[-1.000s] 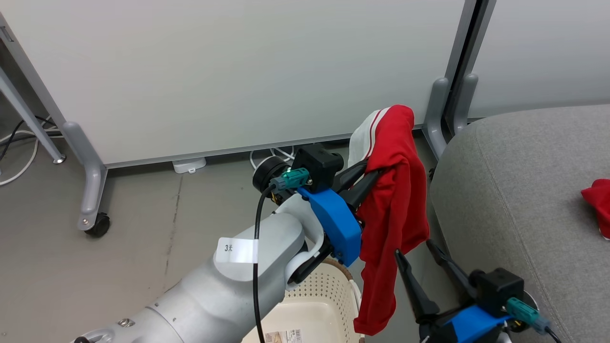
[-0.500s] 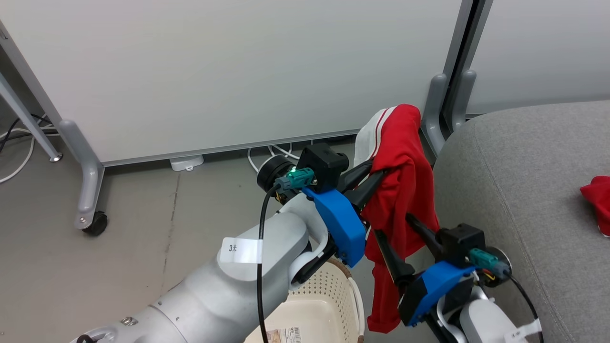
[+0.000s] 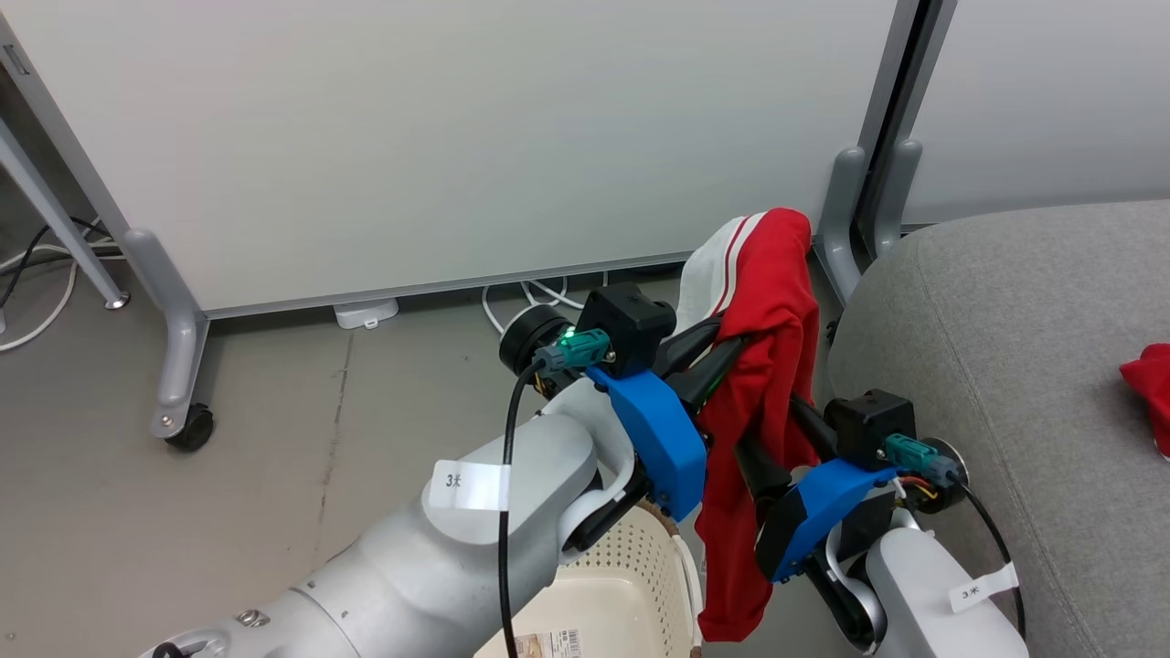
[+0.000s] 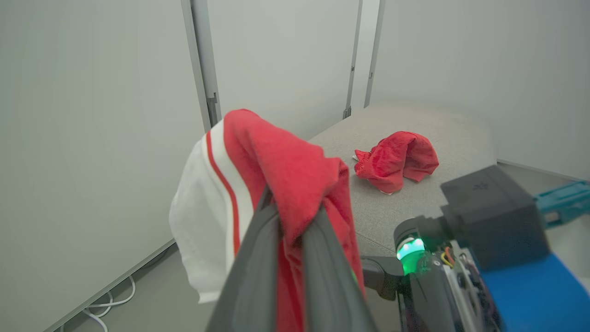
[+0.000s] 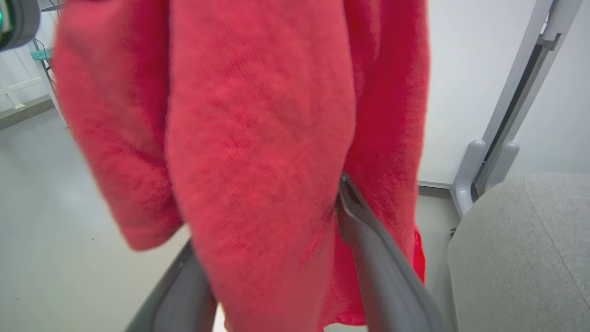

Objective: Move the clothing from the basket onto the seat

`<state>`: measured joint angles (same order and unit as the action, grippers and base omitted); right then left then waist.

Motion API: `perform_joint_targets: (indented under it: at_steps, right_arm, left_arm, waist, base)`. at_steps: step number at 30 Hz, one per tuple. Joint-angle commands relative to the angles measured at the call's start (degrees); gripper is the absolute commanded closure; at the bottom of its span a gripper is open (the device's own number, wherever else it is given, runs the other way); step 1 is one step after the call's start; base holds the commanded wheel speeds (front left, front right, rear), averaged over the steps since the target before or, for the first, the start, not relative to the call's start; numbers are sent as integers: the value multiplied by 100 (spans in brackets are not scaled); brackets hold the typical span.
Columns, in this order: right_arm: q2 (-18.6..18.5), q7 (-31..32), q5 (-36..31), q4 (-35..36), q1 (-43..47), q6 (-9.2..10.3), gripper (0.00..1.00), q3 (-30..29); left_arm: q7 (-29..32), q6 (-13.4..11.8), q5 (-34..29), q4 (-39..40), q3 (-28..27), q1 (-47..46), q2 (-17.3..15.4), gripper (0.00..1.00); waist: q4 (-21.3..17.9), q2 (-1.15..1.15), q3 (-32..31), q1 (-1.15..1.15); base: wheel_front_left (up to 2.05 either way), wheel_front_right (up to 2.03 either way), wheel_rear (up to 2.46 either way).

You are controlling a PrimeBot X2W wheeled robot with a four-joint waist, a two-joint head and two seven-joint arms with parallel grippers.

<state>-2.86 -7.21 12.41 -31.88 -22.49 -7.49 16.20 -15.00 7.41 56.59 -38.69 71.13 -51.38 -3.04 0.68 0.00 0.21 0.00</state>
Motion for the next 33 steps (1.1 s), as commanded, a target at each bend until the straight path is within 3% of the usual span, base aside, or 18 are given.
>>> perform_joint_targets:
  at_steps: [1, 33]
  right_arm:
    - [-5, -75, 70, -81, -124, -2, 100, 76]
    - [-5, -353, 432, -641, -331, -1, 100, 349]
  left_arm:
    - [-27, 10, 36, 4, 12, 52, 7, 100]
    - [-28, 10, 83, -78, 15, 55, 16, 100]
  waist:
    - [-10, 0, -10, 0]
    - [-111, 0, -76, 0]
  base:
    - [0, 0, 0]
    - [0, 0, 0]
